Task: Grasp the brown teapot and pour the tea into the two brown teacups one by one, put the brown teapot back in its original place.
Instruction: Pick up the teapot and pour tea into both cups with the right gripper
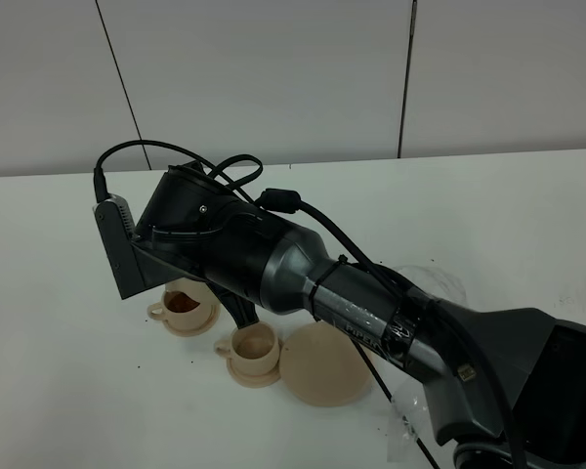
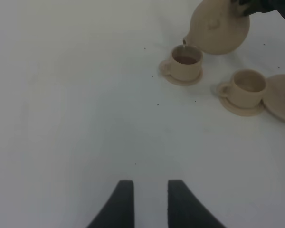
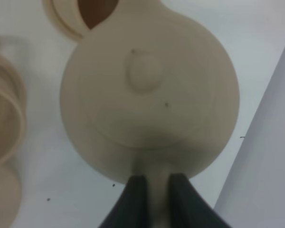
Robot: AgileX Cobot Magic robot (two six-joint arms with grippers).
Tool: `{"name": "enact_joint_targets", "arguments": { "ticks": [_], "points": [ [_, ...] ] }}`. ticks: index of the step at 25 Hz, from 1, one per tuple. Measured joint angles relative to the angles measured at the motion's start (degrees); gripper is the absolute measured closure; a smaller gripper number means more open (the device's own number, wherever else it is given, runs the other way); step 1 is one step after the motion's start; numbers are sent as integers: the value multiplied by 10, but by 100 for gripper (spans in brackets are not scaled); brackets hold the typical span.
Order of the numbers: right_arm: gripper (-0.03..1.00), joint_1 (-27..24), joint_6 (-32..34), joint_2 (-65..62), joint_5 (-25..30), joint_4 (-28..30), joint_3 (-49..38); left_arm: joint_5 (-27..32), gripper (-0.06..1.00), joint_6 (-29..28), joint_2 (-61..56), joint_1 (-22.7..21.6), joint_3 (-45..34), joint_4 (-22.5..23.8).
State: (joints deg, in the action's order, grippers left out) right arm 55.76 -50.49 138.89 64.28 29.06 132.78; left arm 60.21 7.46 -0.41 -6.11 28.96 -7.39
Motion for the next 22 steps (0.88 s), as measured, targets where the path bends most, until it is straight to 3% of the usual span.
{"name": "enact_joint_targets", "arguments": {
  "ticks": [22],
  "points": [
    [87,0,21,0,0,0,0,0,70,0,0,0,0,0]
  ]
}}
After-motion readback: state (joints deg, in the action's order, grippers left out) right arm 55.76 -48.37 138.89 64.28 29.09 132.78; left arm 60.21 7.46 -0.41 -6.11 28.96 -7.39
